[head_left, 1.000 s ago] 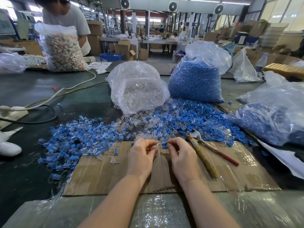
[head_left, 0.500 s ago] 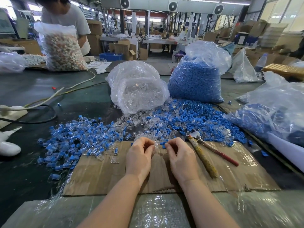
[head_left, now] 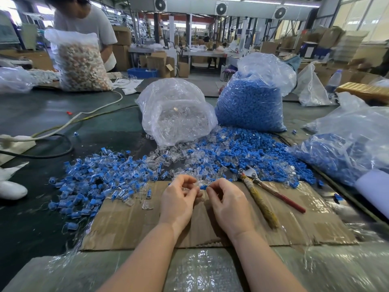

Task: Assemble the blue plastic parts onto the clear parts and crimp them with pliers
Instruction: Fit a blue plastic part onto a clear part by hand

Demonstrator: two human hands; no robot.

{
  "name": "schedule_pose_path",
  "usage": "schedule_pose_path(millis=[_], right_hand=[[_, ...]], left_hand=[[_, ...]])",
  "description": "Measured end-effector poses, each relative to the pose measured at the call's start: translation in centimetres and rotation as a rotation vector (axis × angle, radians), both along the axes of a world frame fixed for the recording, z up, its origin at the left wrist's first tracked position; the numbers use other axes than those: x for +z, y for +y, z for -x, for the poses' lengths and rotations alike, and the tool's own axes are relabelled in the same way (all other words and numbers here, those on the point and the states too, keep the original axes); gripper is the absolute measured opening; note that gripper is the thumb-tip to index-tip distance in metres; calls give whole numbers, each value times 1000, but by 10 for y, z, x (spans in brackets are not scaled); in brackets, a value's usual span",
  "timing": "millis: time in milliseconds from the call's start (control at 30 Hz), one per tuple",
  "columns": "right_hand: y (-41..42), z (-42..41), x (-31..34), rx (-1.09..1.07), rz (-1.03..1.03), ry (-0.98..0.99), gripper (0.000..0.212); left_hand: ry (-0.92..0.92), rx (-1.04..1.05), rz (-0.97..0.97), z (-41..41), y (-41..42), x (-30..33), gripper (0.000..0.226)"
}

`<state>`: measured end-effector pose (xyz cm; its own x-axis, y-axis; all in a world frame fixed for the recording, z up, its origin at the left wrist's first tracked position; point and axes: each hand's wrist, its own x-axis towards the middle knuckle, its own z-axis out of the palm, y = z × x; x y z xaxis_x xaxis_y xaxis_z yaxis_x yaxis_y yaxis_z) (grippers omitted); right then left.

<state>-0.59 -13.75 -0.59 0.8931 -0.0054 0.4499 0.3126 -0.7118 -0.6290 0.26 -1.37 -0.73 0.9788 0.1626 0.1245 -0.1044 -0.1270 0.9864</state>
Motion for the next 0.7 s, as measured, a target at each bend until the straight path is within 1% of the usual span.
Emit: schedule_pose_path(millis=[100,233,400,567,700], right_hand=[[1,0,-1,-4,36,-15,10],[1,-1,-3,-20,69,-13,11],[1,-1,-3,-43,80,-25,15],[4,1,-3,-58,149,-43,21],[3,0,-4,-37,147,-24,14]], left_hand=[[7,-2,8,1,0,1,19],[-17,3,-117,1,2,2,21],[15,-32,-52,2,2,4,24],[18,-56,-11,3,1,4,25],[16,-60,-6,4,1,4,26]])
